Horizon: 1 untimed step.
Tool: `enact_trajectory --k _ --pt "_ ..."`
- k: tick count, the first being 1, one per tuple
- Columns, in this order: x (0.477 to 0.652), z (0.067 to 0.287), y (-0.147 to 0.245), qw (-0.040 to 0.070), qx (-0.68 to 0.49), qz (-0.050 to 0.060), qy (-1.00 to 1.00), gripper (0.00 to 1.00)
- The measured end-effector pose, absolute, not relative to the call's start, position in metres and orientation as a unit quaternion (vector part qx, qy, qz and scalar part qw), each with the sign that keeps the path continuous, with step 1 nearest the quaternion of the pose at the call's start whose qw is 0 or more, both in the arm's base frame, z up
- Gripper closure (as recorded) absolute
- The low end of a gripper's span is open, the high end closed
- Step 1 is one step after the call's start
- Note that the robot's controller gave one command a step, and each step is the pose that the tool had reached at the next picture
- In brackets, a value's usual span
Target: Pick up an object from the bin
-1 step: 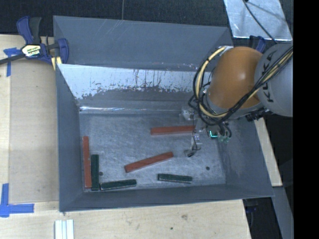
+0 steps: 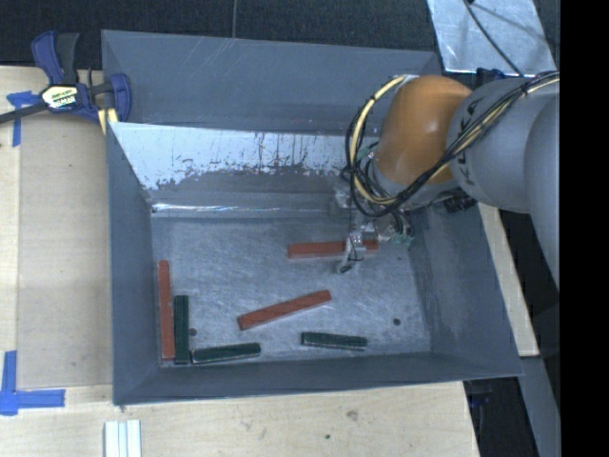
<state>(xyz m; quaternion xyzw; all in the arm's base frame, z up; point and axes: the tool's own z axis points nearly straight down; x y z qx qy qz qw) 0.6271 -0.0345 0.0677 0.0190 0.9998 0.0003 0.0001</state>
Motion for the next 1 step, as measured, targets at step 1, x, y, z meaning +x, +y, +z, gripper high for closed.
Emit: enact_trajectory --k 1 --pt "0.6274 0.0718 -0.0343 0.002 0.019 0.000 1.000 1.00"
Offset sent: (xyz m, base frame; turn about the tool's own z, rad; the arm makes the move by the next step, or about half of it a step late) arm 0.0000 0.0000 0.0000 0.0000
